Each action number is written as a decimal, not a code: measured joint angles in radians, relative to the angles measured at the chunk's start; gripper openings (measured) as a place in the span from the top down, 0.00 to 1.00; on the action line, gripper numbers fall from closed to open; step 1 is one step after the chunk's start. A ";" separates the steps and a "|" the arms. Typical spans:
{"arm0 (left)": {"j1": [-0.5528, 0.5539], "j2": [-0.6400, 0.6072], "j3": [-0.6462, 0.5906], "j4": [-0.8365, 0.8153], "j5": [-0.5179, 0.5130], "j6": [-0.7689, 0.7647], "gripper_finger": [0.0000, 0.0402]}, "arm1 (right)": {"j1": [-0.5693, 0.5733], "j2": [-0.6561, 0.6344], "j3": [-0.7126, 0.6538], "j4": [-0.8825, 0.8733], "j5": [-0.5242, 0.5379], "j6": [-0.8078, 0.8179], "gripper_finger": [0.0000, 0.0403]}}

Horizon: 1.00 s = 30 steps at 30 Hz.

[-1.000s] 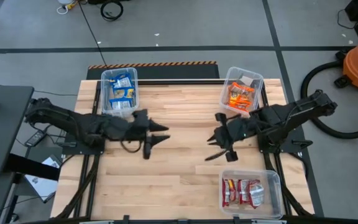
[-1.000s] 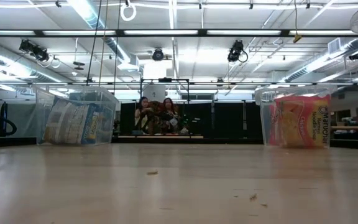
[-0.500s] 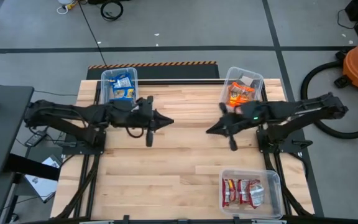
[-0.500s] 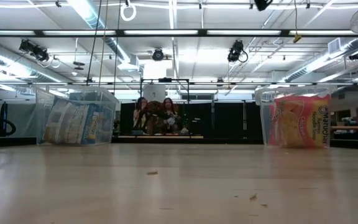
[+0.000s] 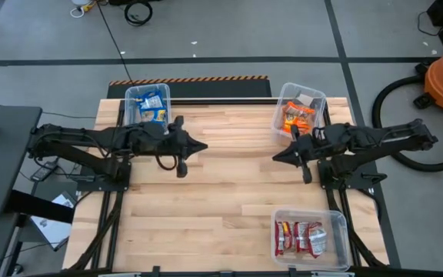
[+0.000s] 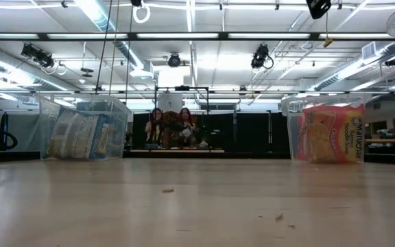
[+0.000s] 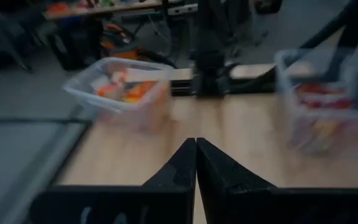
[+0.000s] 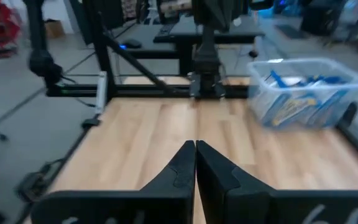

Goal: Sort Maruchan noodles
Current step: Return to Home Position

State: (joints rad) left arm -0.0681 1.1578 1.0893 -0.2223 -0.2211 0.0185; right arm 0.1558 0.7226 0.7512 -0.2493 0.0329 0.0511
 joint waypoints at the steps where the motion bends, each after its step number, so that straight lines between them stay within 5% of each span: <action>1: 0.000 0.000 0.000 -0.002 -0.022 0.047 0.95 | 0.000 0.001 -0.010 0.019 0.012 -0.023 0.95; 12: -0.031 -0.038 -0.010 -0.202 -0.034 -0.062 0.96 | 0.000 -0.136 -0.156 0.155 -0.059 -0.219 0.95; 19: -0.036 -0.181 -0.278 0.243 -0.049 -0.001 0.95 | 0.000 -0.327 -0.247 0.181 -0.051 -0.160 0.95; 30: -0.029 -0.424 -0.427 0.343 -0.106 0.060 0.95 | 0.000 -0.515 -0.338 0.238 -0.067 -0.053 0.96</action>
State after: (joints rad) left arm -0.0975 0.7333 0.6621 0.1211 -0.3267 0.0783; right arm 0.1555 0.2072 0.4137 -0.0117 -0.0341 -0.0016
